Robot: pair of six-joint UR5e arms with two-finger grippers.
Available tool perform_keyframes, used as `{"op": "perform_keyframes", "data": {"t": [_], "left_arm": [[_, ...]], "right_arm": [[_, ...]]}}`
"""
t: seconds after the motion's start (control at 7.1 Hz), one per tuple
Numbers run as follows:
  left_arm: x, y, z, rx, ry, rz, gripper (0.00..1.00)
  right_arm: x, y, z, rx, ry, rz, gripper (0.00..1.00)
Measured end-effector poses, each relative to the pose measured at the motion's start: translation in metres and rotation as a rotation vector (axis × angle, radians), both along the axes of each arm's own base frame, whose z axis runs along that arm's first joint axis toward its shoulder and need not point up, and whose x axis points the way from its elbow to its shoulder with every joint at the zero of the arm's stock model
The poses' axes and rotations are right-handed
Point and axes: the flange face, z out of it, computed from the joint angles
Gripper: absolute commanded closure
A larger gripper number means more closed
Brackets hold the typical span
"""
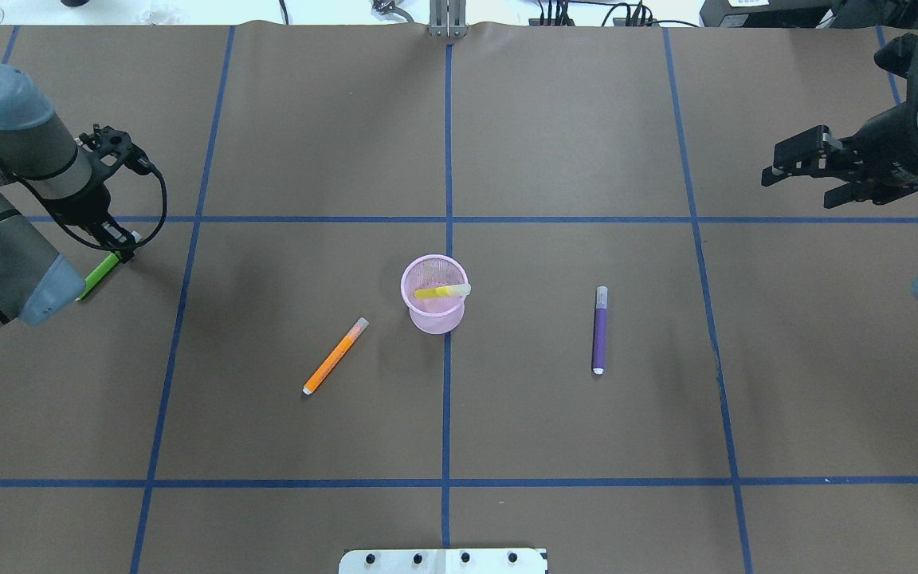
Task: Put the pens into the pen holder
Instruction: 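Lift the green pen with the left gripper and carry it over the cup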
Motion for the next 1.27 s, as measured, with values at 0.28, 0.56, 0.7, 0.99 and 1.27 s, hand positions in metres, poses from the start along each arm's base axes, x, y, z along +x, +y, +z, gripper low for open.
{"op": "perform_keyframes", "data": {"t": [0.28,0.56,0.7,0.99,1.27], "left_arm": [[0.0,0.0,0.002,-0.002,-0.003,0.0,0.62],[0.0,0.0,0.004,-0.005,-0.007,0.0,1.0],[0.001,0.0,0.005,-0.006,-0.008,0.0,1.0],[0.004,-0.003,-0.014,-0.008,0.018,-0.008,1.0],[0.017,-0.014,-0.107,-0.041,0.122,-0.095,1.0]], "right_arm": [[0.0,0.0,-0.001,-0.001,-0.002,0.001,0.01],[0.0,-0.002,-0.004,0.003,-0.004,0.004,0.01],[0.001,-0.004,-0.008,0.007,-0.008,0.007,0.01],[0.002,-0.006,-0.011,0.012,-0.01,0.013,0.01],[-0.001,-0.01,-0.017,0.028,-0.003,0.028,0.01]]}}
